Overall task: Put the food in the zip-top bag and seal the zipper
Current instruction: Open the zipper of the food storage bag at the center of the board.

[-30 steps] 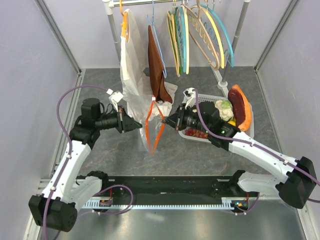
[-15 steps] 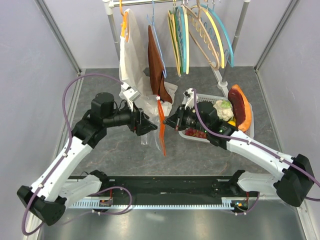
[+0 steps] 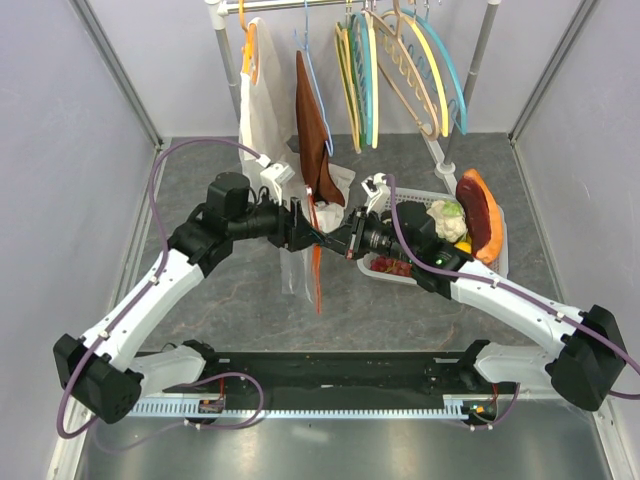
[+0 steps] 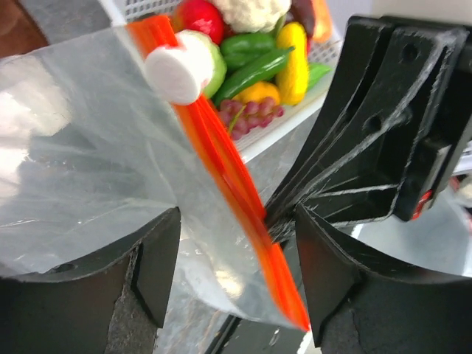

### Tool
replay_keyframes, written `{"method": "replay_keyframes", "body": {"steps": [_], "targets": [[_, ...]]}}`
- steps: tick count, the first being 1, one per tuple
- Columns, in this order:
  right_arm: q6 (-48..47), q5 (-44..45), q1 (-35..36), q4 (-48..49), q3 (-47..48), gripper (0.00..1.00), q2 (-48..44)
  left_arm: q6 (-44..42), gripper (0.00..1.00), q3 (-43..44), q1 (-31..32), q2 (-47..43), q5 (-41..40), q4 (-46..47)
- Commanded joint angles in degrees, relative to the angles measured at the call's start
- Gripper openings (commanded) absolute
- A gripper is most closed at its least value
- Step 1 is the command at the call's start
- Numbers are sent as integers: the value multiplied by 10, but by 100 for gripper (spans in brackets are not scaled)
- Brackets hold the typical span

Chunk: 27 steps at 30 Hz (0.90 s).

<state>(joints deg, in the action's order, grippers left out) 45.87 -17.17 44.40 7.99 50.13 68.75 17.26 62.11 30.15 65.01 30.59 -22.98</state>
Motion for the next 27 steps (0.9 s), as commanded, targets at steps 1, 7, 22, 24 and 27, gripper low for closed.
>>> {"method": "replay_keyframes", "body": {"steps": [1, 7, 22, 24, 27], "targets": [[5, -16, 4, 41, 0, 0, 1, 77, 70, -15, 2, 1, 48, 78], [-5, -8, 7, 30, 1, 0, -5, 113, 67, -23, -6, 6, 75, 94], [-17, 19, 3, -2, 7, 0, -20, 120, 2, -52, -85, -19, 128, 68], [-24, 40, -1, -17, 12, 0, -21, 80, 2, -35, -85, -21, 91, 14], [-35, 59, -20, -51, 17, 0, -23, 12, 2, 8, -84, -9, 25, -63]]}}
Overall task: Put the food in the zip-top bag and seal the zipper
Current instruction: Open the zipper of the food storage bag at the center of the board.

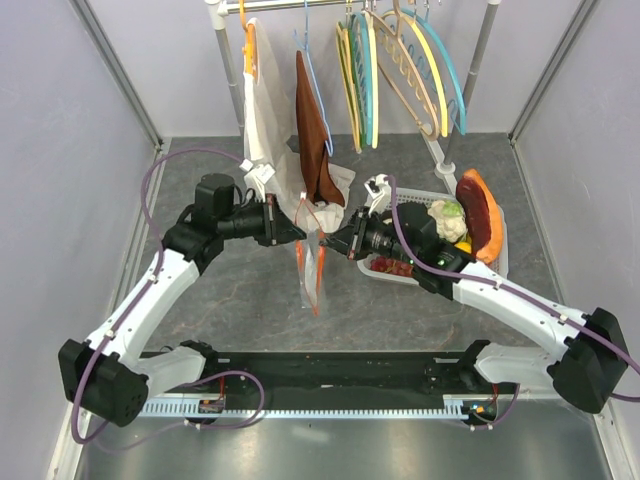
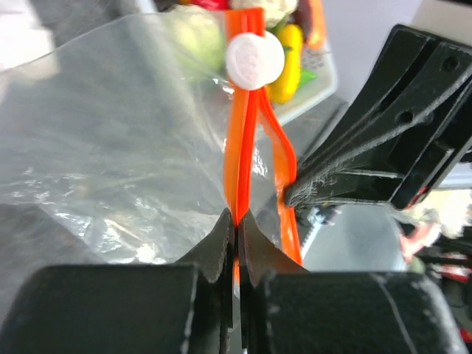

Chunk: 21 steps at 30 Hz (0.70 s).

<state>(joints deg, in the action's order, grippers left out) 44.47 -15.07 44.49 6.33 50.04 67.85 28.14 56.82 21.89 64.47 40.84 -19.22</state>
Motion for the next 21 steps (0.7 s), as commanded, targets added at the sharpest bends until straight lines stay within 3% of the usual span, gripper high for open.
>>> {"method": "replay_keyframes", "body": {"steps": [1, 4, 11, 14, 16, 17, 19, 20, 21], "targets": [[-30, 57, -26, -60, 22, 0, -15, -116, 2, 74, -1, 3, -97, -160], [-65, 84, -51, -111, 23, 0, -22, -193, 2, 121, 0, 25, -152, -257], [-130, 178, -70, -229, 24, 0, -26, -264, 2, 165, 0, 38, -243, -331], [-142, 125, -72, -231, 22, 0, -22, -255, 2, 179, 10, 52, -232, -332], [-143, 78, -72, -219, 24, 16, -15, -231, 2, 195, 44, 73, -259, -330], [-144, 63, -72, -209, 22, 31, -15, -202, 2, 196, 56, 80, -272, -326], [-160, 44, -73, -200, 24, 48, -16, -182, 2, 201, 73, 103, -296, -302], [-168, 41, -73, -201, 33, 66, -18, -168, 2, 204, 76, 115, -305, -297], [-177, 39, -74, -214, 39, 73, -19, -164, 2, 210, 79, 126, -318, -296]]}}
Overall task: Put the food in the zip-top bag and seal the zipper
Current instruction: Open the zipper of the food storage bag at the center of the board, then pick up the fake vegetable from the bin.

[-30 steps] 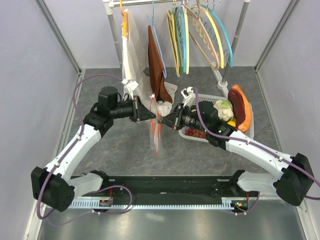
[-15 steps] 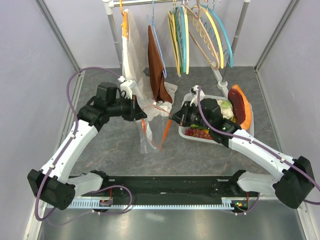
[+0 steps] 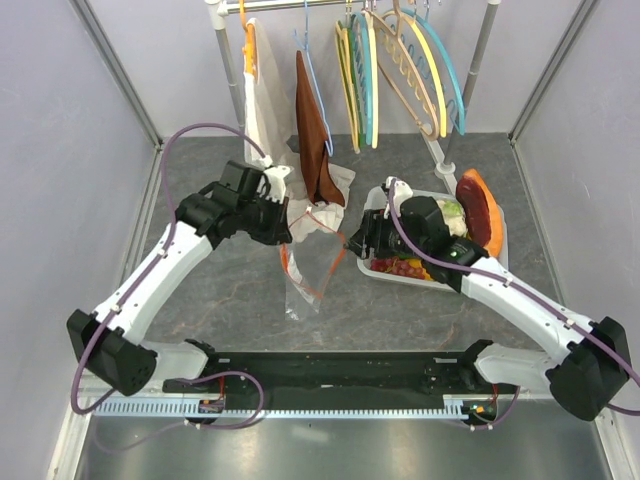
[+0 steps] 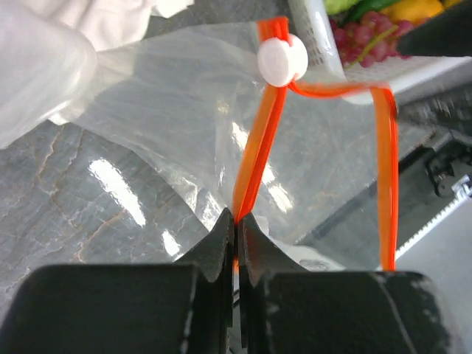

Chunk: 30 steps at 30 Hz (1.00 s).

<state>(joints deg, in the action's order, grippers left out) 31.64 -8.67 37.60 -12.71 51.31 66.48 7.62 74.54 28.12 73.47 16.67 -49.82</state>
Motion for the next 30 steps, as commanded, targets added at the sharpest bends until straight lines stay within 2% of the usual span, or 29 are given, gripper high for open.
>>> {"method": "replay_keyframes", "body": {"steps": [1, 2, 5, 8, 12, 17, 21, 22, 24, 30], "targets": [[-59, -28, -4, -31, 33, 76, -13, 48, 2, 39, 17, 50, -96, 9], [-83, -28, -5, -42, 46, 83, -17, 57, 2, 47, 18, 69, -106, 10], [-154, 1, -5, -104, 82, 94, -37, 75, 2, 56, 23, 97, -133, 10], [-209, 60, -13, -156, 92, 98, -71, 80, 2, 55, 36, 105, -161, 15], [-285, 68, -40, -216, 76, 98, -126, 75, 2, 47, 42, 99, -157, 25], [-331, 44, -93, -227, 25, 98, -159, 64, 2, 44, 46, 89, -146, 31], [-420, 21, -121, -264, 32, 98, -124, 59, 2, 41, 46, 81, -134, 31], [-478, 11, -126, -276, 51, 95, -112, 59, 2, 39, 46, 80, -132, 31], [-514, 4, -131, -301, 70, 94, -79, 59, 2, 36, 46, 80, -130, 31], [-497, 33, -154, -285, 91, 95, -33, 60, 2, 39, 46, 85, -127, 33]]}}
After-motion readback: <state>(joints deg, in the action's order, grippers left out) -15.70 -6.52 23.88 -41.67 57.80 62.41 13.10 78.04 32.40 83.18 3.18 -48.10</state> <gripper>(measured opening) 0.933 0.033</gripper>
